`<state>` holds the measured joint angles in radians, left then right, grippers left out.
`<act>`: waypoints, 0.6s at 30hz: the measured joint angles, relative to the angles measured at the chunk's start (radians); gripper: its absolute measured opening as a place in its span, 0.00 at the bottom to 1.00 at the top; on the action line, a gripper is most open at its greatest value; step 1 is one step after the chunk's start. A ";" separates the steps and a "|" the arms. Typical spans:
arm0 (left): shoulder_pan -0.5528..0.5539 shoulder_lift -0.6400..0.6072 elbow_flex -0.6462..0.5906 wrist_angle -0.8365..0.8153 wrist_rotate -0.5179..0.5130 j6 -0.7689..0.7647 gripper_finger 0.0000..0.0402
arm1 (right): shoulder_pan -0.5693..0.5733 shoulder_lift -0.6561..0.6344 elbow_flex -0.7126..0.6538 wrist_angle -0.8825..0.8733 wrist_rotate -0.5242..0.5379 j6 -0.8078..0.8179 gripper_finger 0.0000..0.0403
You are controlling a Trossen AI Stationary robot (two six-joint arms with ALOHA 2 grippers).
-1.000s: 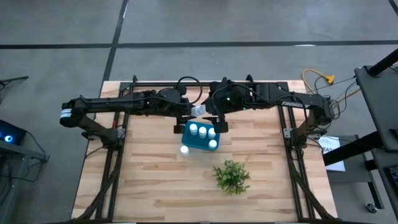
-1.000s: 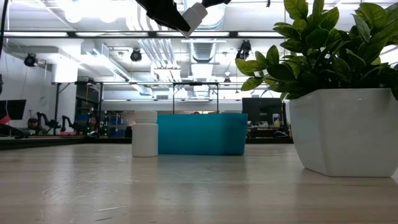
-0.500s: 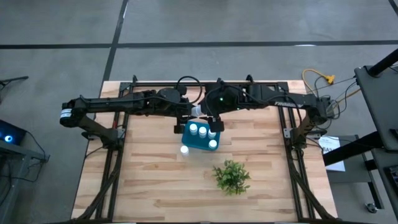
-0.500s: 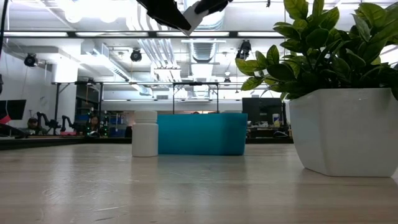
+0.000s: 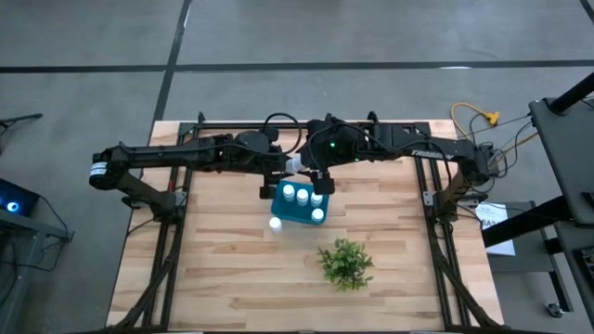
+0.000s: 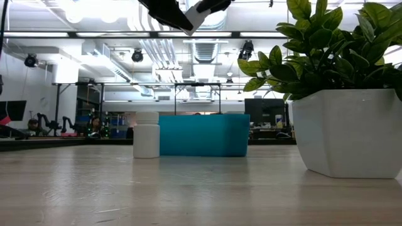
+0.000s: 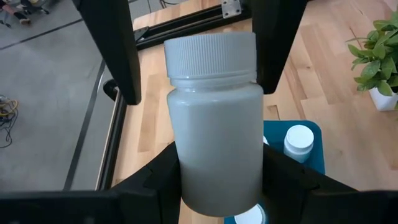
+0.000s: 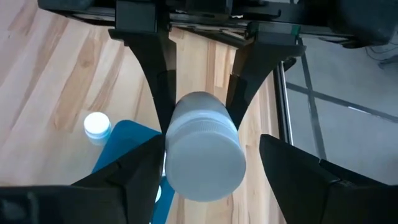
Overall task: Pick and place pill bottles into a basket
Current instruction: Put the white pill bottle in the blue bin
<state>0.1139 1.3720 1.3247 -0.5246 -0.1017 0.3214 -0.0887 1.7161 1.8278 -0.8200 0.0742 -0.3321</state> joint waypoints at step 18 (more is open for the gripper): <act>0.000 0.000 0.003 0.001 0.021 0.000 0.37 | -0.016 0.000 0.000 0.018 -0.077 0.011 0.51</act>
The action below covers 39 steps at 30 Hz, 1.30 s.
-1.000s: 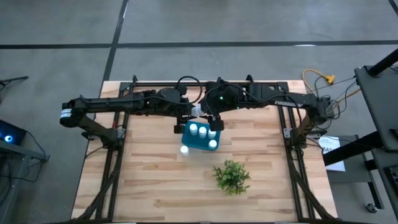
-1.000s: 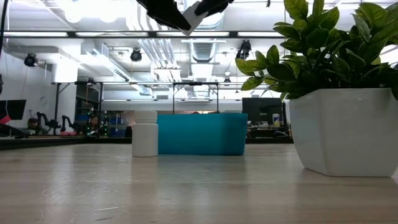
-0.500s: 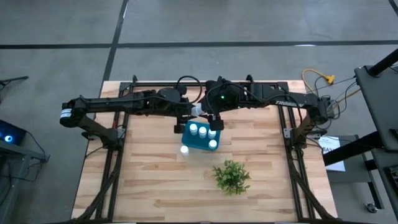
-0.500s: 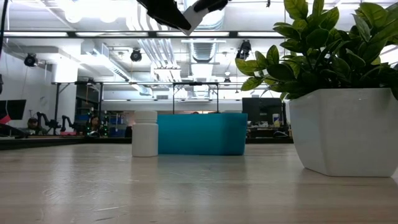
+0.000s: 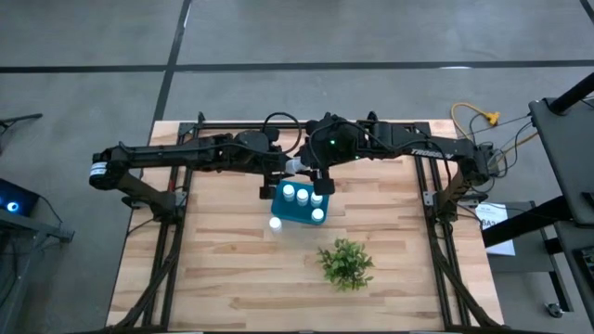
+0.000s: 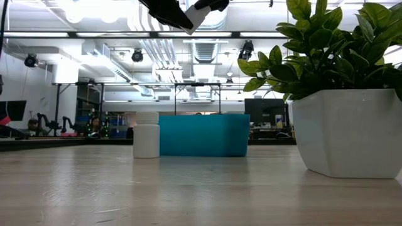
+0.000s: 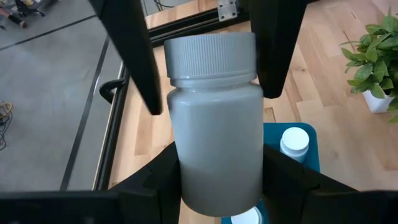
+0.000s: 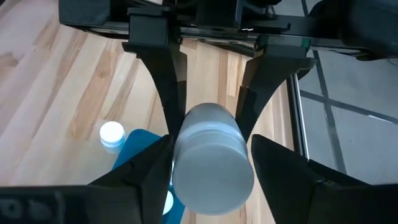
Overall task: Pick and place pill bottles into a basket
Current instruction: Put the white pill bottle in the blue bin
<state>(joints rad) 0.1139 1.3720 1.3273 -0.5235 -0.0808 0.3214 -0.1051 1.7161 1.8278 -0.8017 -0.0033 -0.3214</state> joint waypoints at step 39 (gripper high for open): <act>0.000 -0.003 0.006 0.005 -0.038 -0.028 0.51 | -0.028 -0.002 0.063 -0.057 0.022 -0.038 0.36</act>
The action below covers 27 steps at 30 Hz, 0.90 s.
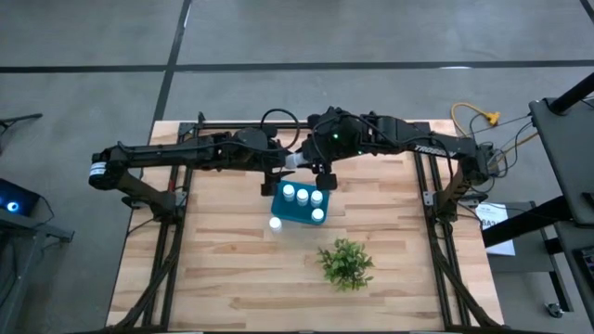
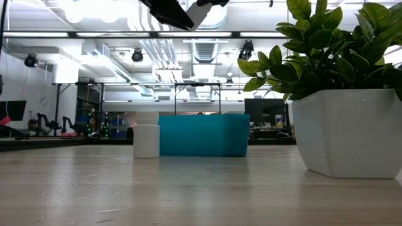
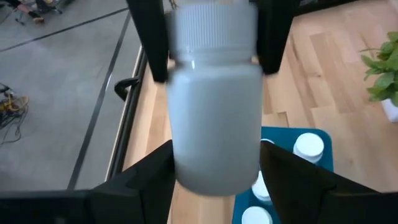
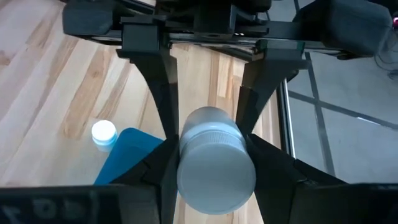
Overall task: Pick and place pill bottles into a basket
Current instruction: Put the white pill bottle in the blue bin
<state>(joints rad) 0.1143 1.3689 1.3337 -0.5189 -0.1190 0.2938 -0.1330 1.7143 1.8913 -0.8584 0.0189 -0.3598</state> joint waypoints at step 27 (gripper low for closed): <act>0.002 -0.331 -0.184 -0.233 -0.099 -0.158 0.51 | -0.015 -0.002 -0.030 -0.051 -0.031 0.074 0.36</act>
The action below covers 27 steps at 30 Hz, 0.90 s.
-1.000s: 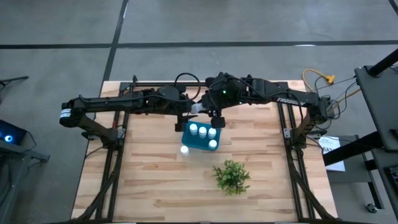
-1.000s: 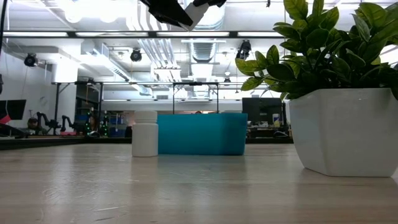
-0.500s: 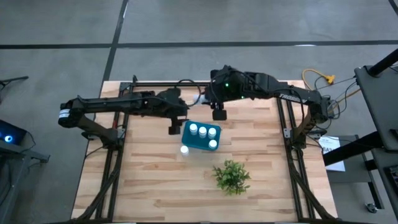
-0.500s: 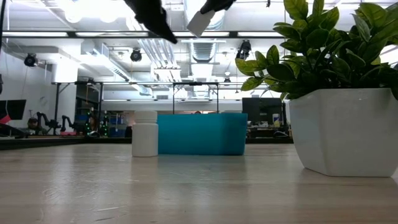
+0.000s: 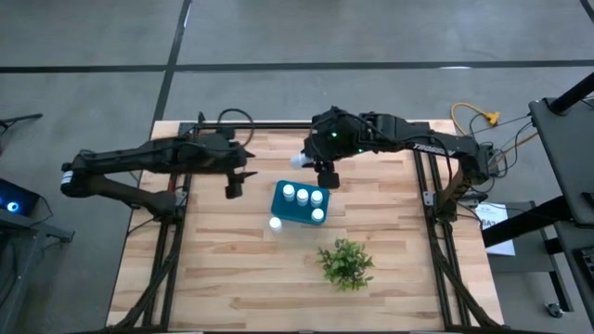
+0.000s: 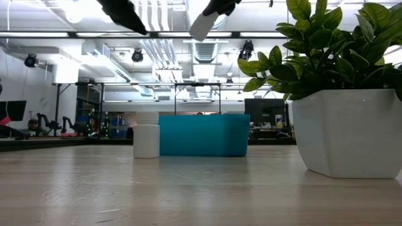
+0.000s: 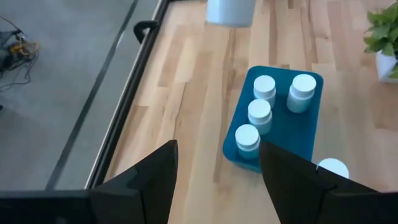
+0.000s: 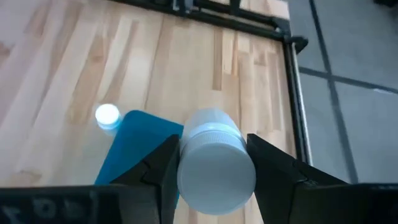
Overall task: Pick and place pill bottles into a basket
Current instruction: Put the white pill bottle in the blue bin
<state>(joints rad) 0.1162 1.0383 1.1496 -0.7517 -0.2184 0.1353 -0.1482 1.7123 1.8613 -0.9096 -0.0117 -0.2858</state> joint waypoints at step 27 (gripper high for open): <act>0.000 -0.124 -0.126 0.009 -0.003 -0.052 0.51 | 0.064 0.000 -0.281 0.112 -0.105 0.115 0.36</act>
<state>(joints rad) 0.1165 0.9138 1.0241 -0.7423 -0.2218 0.0830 -0.0841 1.7126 1.5801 -0.7974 -0.1172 -0.1711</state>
